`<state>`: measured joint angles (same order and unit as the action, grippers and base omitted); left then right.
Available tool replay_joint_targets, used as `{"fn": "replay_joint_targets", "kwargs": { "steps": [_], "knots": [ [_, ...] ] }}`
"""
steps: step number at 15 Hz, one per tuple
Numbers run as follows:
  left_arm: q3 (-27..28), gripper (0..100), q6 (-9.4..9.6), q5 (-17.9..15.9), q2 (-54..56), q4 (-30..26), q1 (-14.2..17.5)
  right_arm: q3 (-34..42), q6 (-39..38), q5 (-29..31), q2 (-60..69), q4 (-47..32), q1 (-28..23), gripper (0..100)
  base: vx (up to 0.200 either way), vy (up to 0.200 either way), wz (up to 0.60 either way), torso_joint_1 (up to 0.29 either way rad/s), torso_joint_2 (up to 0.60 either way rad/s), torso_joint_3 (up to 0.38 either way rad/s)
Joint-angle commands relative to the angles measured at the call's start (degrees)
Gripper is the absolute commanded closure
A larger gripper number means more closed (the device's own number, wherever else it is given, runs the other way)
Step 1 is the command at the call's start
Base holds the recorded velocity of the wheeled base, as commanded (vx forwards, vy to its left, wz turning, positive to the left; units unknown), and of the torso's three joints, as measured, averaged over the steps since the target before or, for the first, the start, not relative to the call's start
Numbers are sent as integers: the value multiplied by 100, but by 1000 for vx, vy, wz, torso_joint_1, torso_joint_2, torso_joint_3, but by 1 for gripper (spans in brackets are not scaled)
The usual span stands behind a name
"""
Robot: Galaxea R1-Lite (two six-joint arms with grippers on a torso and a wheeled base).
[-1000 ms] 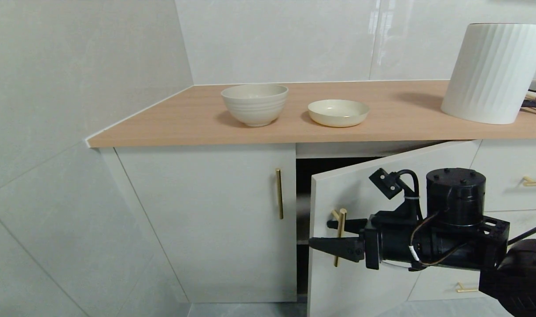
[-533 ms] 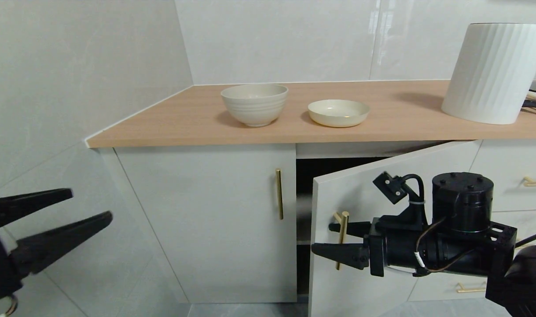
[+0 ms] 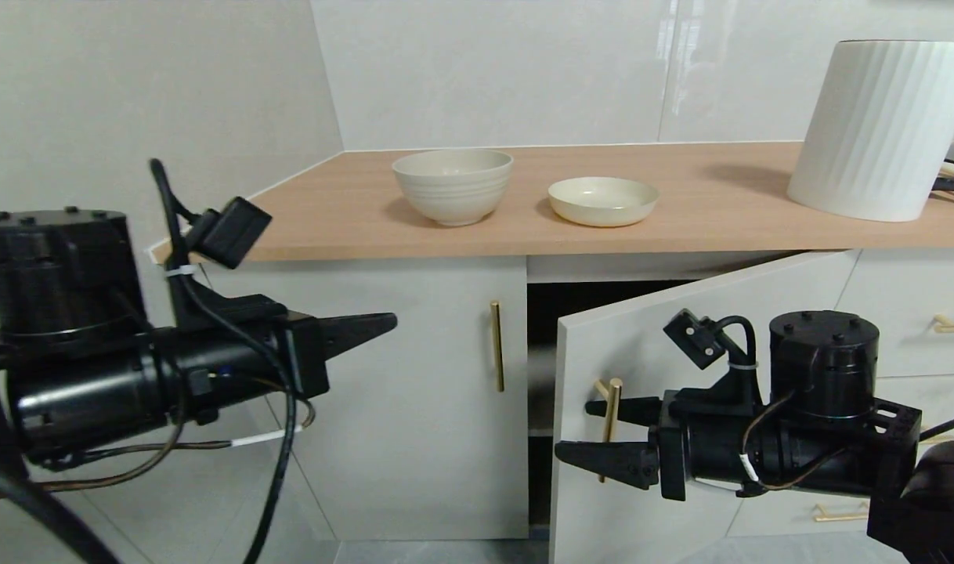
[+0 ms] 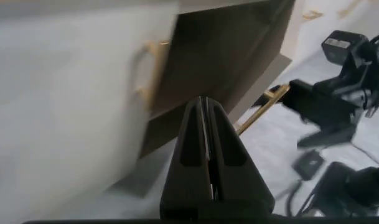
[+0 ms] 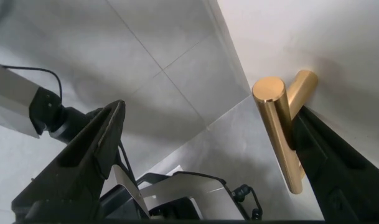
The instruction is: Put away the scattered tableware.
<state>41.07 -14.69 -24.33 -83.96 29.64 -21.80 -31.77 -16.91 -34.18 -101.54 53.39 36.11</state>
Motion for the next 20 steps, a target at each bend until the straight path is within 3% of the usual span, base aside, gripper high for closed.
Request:
{"fn": "replay_joint_targets", "kwargs": {
  "steps": [1, 3, 5, 6, 10, 13, 16, 20],
  "knots": [
    [-3, 100, -139, -1, -1079, 605, -466, 4, -5, 8, -33, -5, 1, 0, 0, 0, 0, 0, 0, 0],
    [-3, 100, -113, -10, -1896, 1387, -571, 39, -5, 8, -24, -5, 1, 0, 0, 0, 0, 0, 0, 0],
    [-3, 100, -104, -10, -2125, 1651, -721, 83, 12, -18, -7, 4, 1, 0, 0, 0, 0, 0, 0, 0],
    [50, 100, -95, -10, -2283, 1703, -844, 83, 12, -62, 2, 13, 1, 0, 0, 0, 0, 0, 0, 0],
    [358, 100, 238, -10, -2863, 1923, -1046, 92, 3, -62, 2, 13, 1, 0, 0, 0, 0, 0, 0, 0],
    [1087, 100, 238, -1, -3355, 2125, -1239, 109, 3, -62, 2, 13, 1, 0, 0, 0, 0, 0, 0, 0],
    [1228, 100, 238, -1, -3408, 2143, -1503, 118, -5, -62, 81, 13, 1, 0, 0, 0, 0, 0, 0, 0],
    [1404, 100, 238, -10, -3470, 2284, -1556, 118, -14, -62, 134, 13, 1, 0, 0, 0, 0, 0, 0, 0]
  ]
}}
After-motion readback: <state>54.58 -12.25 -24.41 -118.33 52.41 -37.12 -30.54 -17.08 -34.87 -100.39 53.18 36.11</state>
